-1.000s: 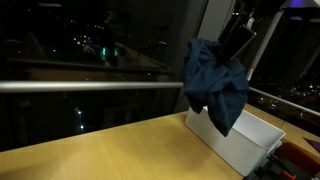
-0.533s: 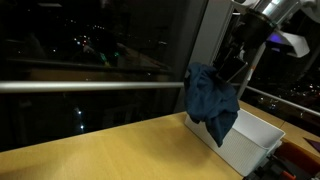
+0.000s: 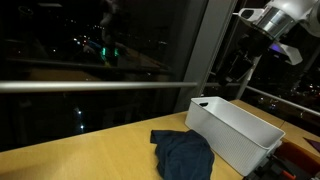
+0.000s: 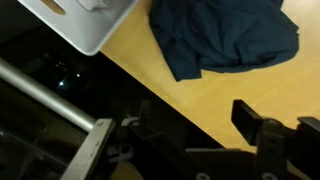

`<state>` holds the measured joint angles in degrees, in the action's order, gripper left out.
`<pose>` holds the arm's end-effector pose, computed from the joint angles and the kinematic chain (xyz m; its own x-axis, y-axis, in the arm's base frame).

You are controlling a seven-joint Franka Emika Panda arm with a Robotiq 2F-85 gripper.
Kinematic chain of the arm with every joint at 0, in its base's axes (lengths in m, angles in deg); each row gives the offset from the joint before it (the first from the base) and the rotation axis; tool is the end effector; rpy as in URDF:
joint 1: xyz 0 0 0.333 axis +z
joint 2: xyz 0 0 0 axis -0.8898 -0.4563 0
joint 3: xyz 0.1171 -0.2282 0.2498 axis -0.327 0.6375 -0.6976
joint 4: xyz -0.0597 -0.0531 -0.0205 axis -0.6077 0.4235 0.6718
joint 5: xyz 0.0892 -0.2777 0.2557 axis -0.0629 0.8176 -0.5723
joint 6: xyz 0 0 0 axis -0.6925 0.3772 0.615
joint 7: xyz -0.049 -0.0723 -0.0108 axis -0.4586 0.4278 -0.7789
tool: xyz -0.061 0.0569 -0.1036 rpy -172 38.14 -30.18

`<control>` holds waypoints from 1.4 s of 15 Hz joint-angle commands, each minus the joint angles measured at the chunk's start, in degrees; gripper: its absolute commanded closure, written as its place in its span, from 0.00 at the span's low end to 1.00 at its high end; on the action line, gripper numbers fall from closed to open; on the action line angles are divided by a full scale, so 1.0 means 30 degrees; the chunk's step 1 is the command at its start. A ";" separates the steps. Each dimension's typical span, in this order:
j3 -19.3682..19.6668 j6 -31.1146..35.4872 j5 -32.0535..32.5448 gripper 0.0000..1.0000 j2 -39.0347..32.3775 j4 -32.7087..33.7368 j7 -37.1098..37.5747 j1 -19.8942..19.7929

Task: Remove the items from the white basket, put them on the table and then put the items back in the white basket

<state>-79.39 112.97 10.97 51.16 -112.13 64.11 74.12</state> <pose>0.4961 0.1922 0.4446 0.6018 0.7450 0.2876 0.7159 -0.6629 0.2192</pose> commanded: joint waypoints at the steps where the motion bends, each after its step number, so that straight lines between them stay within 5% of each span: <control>1: 0.1874 0.0617 0.1023 0.00 0.0540 -0.1410 -0.0954 -0.1736; 8: 0.4609 0.2028 0.0928 0.00 -0.3414 -0.1561 -0.2547 -0.4602; 21: 0.2373 0.2307 -0.0551 0.00 -0.6586 -0.3318 -0.0197 -0.4957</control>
<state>-71.61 117.79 10.53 32.74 -120.85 63.22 59.98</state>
